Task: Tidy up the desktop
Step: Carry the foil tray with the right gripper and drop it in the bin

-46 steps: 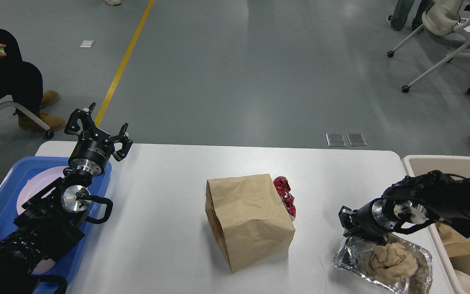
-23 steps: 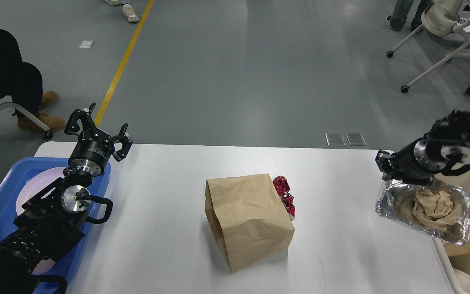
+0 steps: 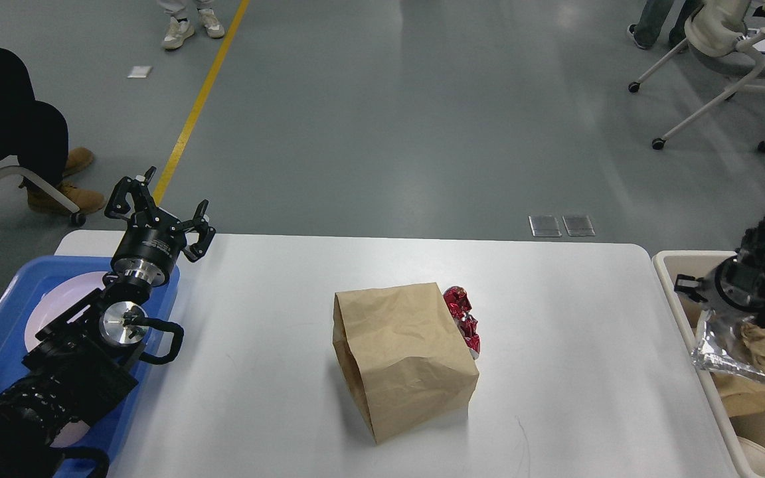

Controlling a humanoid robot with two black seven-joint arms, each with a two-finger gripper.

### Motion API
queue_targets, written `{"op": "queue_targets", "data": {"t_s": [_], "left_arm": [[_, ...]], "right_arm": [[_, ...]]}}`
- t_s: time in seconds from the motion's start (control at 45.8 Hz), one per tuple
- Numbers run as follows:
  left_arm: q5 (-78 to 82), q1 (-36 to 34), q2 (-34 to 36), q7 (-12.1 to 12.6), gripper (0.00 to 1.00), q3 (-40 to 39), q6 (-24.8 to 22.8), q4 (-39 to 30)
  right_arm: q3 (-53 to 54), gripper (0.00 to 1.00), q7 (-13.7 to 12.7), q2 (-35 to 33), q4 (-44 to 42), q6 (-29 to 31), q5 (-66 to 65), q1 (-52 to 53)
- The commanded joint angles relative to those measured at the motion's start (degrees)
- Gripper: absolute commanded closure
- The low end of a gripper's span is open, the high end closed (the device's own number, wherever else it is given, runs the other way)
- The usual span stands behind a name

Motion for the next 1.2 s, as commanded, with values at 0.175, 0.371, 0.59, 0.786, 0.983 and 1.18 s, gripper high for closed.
{"op": "queue_targets", "data": {"t_s": [0.175, 0.371, 0.59, 0.786, 0.983, 1.18], "left_arm": [[0.0, 0.0, 0.0, 0.0, 0.03, 0.0, 0.1, 0.0], [0.0, -0.1, 0.0, 0.0, 0.03, 0.0, 0.0, 0.0], [0.0, 0.0, 0.0, 0.0, 0.03, 0.0, 0.1, 0.0], [0.0, 0.0, 0.0, 0.0, 0.03, 0.0, 0.0, 0.0], [0.0, 0.0, 0.0, 0.0, 0.03, 0.0, 0.1, 0.0], [0.0, 0.0, 0.0, 0.0, 0.03, 0.0, 0.1, 0.0]], "right_arm": [[3.8, 0.13, 0.2, -1.6, -9.2, -10.1, 0.5, -9.8], [11.9, 0.0, 0.2, -2.9, -9.1, -13.6, 0.4, -12.7], [12.7, 0.0, 0.3, -2.4, -8.3, -13.6, 0.9, -11.2], [13.8, 0.0, 0.4, -2.9, 3.3, -11.8, 0.9, -1.1], [13.4, 0.0, 0.4, -1.7, 12.8, -5.1, 2.0, 12.6], [12.3, 0.0, 0.4, 2.6, 16.9, 12.1, 4.5, 24.2]]}}
